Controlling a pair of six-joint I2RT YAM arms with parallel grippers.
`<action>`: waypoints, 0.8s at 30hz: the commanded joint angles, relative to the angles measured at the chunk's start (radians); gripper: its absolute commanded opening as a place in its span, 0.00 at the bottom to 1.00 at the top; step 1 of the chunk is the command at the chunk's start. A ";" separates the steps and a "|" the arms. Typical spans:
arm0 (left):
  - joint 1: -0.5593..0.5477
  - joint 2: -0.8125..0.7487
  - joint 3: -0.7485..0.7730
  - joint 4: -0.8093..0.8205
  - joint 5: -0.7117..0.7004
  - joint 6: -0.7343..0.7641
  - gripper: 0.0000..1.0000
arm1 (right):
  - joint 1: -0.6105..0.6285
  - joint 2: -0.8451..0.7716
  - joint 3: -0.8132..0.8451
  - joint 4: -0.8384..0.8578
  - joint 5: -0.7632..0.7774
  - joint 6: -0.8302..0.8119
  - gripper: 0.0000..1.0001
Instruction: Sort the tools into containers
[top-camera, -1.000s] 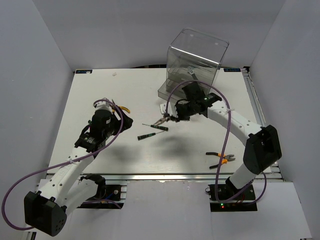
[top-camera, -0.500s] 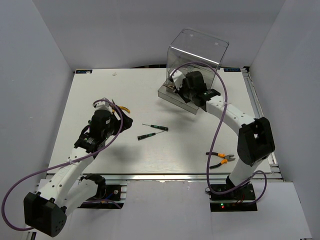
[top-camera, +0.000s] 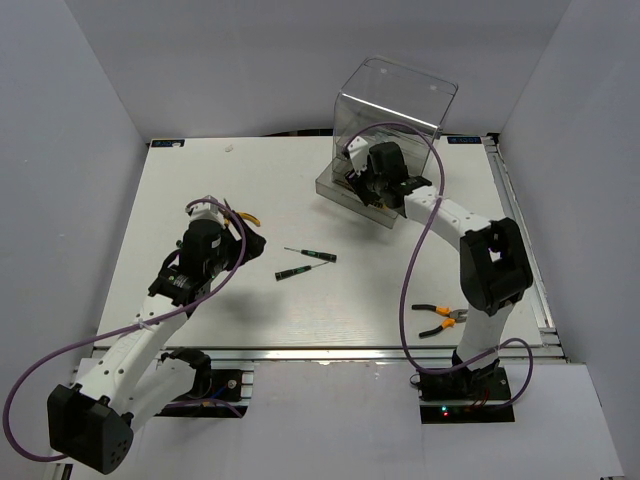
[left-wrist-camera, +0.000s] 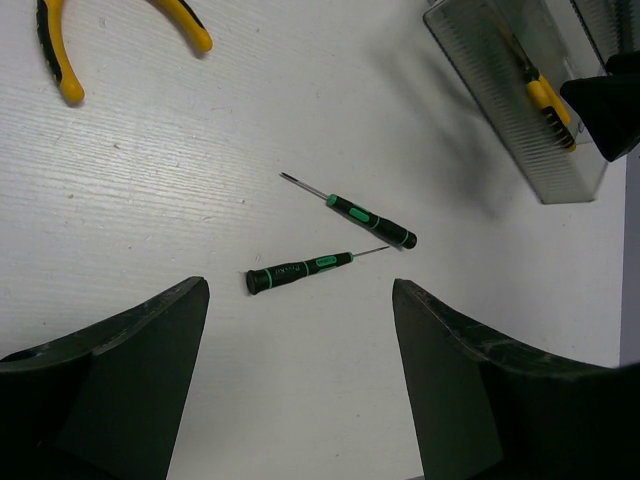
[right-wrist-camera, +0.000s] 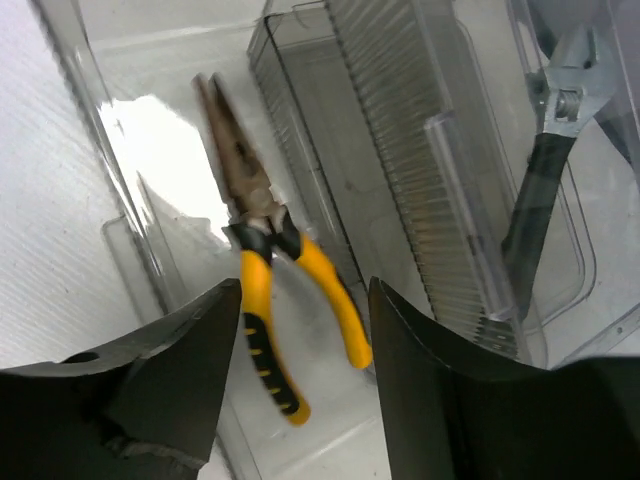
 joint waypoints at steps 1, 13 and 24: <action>0.003 -0.006 0.020 -0.014 -0.014 0.010 0.85 | -0.018 -0.016 0.051 0.045 -0.041 -0.004 0.62; 0.082 0.234 0.171 -0.061 0.019 0.138 0.86 | -0.117 -0.194 0.088 -0.479 -0.909 -0.525 0.67; 0.348 0.656 0.407 -0.086 0.137 0.343 0.68 | -0.120 -0.357 -0.144 -0.481 -0.949 -0.567 0.67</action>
